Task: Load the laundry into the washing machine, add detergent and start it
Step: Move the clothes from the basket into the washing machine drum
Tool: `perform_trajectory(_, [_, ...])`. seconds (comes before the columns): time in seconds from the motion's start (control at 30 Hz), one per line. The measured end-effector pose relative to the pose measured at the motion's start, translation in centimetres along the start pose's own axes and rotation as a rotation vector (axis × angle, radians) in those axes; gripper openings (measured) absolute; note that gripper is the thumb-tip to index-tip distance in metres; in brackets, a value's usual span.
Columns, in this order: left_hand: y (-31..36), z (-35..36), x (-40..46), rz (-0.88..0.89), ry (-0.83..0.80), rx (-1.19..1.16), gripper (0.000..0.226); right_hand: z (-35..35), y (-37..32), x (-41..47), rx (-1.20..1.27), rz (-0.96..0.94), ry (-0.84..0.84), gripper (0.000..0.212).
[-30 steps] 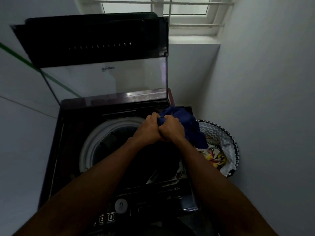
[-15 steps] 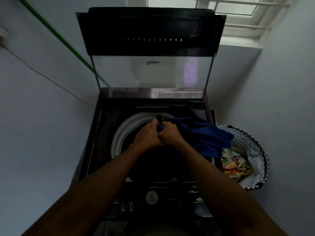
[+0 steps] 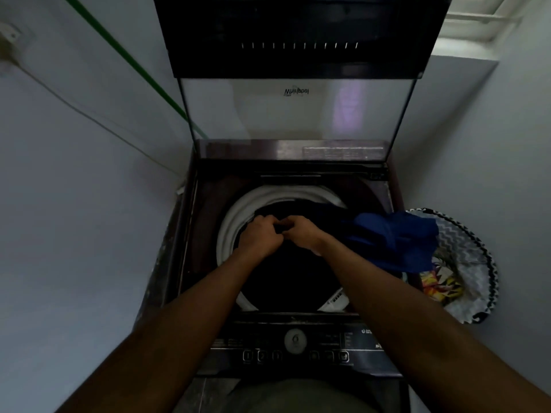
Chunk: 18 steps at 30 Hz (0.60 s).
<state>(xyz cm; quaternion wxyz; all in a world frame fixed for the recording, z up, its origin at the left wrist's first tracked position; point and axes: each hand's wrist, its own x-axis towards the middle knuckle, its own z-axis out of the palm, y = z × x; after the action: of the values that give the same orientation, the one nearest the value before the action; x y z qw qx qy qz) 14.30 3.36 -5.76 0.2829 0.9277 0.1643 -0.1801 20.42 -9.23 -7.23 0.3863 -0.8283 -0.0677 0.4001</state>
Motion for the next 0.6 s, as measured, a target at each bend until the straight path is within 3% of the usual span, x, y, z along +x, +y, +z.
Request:
perform_trajectory(0.07, [-0.3,0.3,0.3,0.005,-0.051,0.020,0.040,0.4,0.8,0.4,-0.082,0.013,-0.035,0.026])
perform_trajectory(0.13, [-0.3,0.7,0.4,0.022,-0.078,-0.004,0.045,0.2,1.7,0.4,-0.355,0.050,-0.018,0.034])
perform_trajectory(0.23, [-0.1,1.3,1.0,0.053,-0.100,-0.021,0.047,-0.7,3.5,-0.3,-0.893,0.063,0.192,0.043])
perform_trajectory(0.3, [0.3,1.7,1.3,0.079,-0.110,-0.030,0.045,-1.5,4.7,-0.6,-1.028,0.067,0.271,0.042])
perform_trajectory(0.43, [1.1,2.3,1.6,0.106,-0.123,-0.042,0.044,-3.0,6.0,0.1,-0.728,0.210,0.148,0.048])
perform_trajectory(0.6, [2.1,2.4,1.6,0.106,-0.128,-0.052,0.048,-2.5,5.2,0.8,-0.517,0.008,0.217,0.009])
